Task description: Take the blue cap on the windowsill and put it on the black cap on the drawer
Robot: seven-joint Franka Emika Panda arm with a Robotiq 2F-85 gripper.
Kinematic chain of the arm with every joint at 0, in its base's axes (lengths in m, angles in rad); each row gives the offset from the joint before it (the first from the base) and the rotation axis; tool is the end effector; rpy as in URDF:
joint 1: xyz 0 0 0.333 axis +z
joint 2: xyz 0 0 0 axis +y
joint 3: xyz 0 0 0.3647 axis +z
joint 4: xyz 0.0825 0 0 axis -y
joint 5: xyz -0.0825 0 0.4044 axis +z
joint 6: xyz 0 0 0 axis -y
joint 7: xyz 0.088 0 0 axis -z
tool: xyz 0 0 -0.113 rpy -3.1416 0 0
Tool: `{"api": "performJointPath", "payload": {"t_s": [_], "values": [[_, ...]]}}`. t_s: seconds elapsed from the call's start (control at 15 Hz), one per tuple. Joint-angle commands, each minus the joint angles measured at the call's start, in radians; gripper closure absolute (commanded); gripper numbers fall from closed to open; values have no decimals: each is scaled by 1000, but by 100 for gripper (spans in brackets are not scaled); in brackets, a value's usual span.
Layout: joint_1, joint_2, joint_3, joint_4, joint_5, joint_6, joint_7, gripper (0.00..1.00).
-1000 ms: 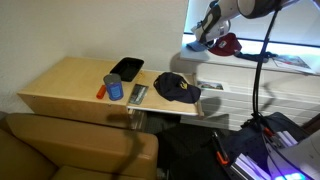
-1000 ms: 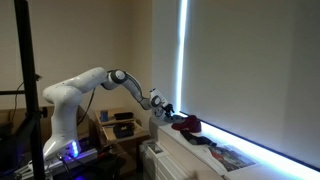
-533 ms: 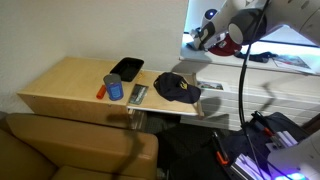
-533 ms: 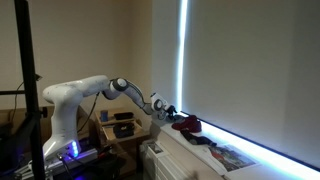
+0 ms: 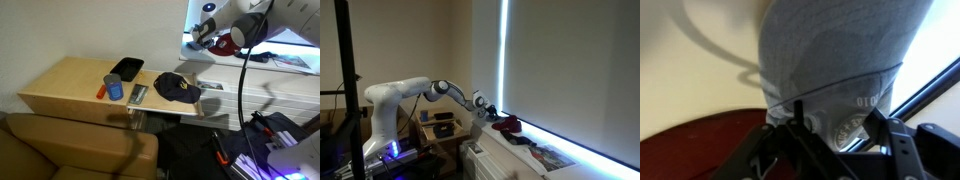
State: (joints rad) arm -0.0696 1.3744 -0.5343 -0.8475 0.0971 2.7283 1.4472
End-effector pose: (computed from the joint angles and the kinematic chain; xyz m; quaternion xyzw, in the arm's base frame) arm 0.8487 -0.2724 0.1455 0.6663 -0.6613 0.3441 0.0202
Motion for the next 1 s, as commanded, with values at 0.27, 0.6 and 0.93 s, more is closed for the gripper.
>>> {"api": "performJointPath", "payload": {"t_s": [0.27, 0.6, 0.93], "values": [[-107, 9, 125, 163, 9, -254, -18, 99], [-181, -68, 197, 217, 70, -369, -112, 99], [-267, -181, 271, 240, 111, -447, -314, 99]]}}
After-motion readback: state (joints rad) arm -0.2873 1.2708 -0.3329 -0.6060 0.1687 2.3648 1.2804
